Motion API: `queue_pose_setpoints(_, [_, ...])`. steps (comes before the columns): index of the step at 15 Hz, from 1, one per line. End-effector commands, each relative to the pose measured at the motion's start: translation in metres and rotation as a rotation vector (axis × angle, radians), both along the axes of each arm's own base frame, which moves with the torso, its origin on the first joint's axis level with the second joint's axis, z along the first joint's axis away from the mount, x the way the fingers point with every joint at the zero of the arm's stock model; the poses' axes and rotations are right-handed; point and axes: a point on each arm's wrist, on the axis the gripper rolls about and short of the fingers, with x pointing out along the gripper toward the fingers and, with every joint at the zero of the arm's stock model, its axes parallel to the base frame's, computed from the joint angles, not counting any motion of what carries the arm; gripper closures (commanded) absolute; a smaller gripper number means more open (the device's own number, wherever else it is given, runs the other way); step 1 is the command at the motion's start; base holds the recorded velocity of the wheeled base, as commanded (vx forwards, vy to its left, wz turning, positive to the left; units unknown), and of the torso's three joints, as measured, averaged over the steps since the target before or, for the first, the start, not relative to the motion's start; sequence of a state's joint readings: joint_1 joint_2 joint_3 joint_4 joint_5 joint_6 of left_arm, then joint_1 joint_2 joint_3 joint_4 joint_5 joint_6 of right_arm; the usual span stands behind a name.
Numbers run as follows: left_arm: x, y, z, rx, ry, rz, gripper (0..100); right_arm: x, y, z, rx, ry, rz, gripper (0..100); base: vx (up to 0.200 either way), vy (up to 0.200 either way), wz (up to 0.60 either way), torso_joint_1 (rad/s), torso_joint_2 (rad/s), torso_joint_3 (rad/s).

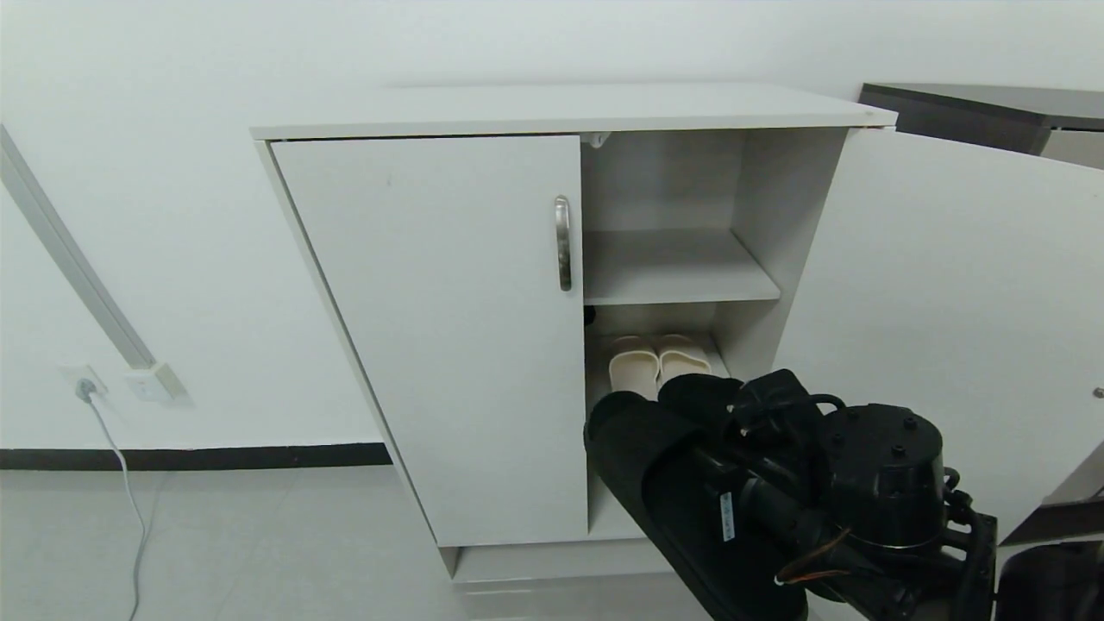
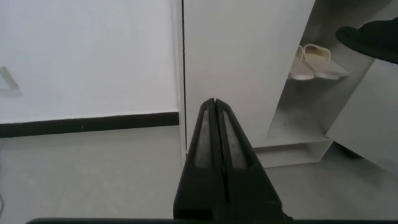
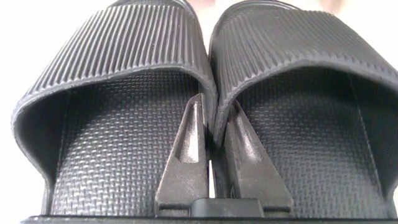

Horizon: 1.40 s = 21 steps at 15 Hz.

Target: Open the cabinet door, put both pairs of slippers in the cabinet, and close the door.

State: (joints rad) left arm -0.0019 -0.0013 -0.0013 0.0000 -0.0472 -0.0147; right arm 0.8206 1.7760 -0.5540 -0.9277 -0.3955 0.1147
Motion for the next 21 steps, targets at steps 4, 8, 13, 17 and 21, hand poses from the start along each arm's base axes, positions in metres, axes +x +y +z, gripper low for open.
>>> queue_pose_setpoints(4, [0.000,0.000,0.000,0.001,0.001,0.000,100,0.030,0.042,-0.003,-0.029,-0.012,-0.217,100,0.000,0.000,0.00,0.000,0.00,0.000])
queue_pose_setpoints(8, [0.000,0.000,0.000,0.001,0.003,-0.001,100,0.027,0.064,0.054,0.031,0.050,-0.361,100,0.000,0.000,0.00,0.000,0.00,0.000])
queue_pose_setpoints(13, [0.000,0.000,0.000,0.005,0.001,0.000,100,0.033,0.062,0.093,0.020,-0.028,-0.434,100,0.000,0.000,0.00,0.000,0.00,0.000])
queue_pose_setpoints(17, [0.000,0.000,0.000,0.002,0.001,0.000,100,0.047,0.059,0.089,0.037,-0.040,-0.432,100,0.000,0.000,0.00,0.000,0.00,0.000])
queue_pose_setpoints(21, [0.000,0.000,0.000,0.002,0.002,0.000,100,0.046,0.059,0.089,0.044,-0.036,-0.418,100,0.000,0.000,0.00,0.000,0.00,0.000])
